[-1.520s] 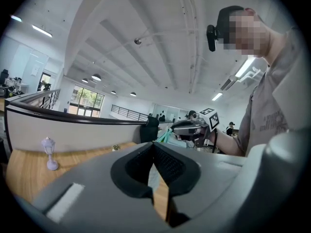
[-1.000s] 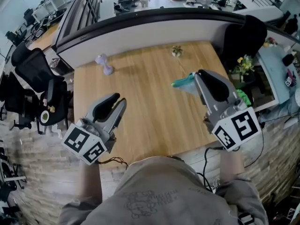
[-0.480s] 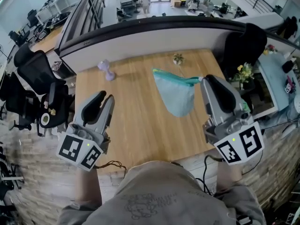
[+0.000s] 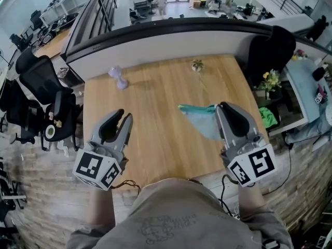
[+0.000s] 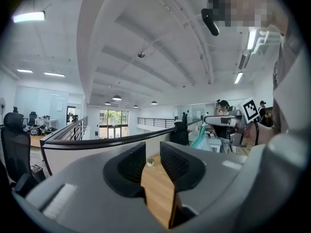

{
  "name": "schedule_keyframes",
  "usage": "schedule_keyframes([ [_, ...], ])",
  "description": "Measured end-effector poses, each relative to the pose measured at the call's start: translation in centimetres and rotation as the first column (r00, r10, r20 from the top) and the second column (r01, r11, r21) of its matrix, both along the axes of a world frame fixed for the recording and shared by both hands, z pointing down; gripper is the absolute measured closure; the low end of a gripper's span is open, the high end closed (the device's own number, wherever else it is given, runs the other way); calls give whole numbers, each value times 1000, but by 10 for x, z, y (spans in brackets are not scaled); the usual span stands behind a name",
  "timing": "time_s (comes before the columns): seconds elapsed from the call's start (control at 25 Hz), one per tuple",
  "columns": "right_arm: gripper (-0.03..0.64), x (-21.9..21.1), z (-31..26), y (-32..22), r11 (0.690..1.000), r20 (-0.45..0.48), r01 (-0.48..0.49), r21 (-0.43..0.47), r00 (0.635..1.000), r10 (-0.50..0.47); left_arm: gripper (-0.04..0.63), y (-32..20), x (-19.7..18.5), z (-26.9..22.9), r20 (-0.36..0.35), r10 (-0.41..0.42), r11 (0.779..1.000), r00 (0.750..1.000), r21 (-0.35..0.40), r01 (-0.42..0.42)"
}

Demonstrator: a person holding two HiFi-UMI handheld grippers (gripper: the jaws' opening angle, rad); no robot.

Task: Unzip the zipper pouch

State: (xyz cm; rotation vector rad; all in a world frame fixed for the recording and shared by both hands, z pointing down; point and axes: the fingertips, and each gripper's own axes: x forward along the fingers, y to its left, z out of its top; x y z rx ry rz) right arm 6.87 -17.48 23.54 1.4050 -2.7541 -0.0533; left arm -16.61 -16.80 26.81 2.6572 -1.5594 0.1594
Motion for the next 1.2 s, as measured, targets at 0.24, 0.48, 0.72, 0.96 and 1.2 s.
schedule_keyframes([
  [0.24, 569, 2, 38, 3, 996, 2, -12, -84, 1000, 12, 530, 8, 4, 26, 19, -20, 1000, 1000, -24, 20],
  [0.48, 569, 1, 57, 9, 992, 4, -15, -129, 1000, 16, 578, 13, 8, 53, 32, -21, 996, 999, -83, 23],
  [0.72, 571, 2, 64, 15, 990, -11, -9, -141, 1000, 7, 594, 16, 2, 61, 29, -40, 993, 999, -105, 43],
  [0.96, 571, 3, 70, 21, 987, -21, 2, -160, 1000, -6, 594, 20, 2, 59, 25, -44, 994, 999, -99, 47],
  [1.2, 571, -4, 67, 28, 987, -25, 20, -157, 999, -25, 594, 27, 1, 56, 28, -41, 994, 999, -95, 43],
])
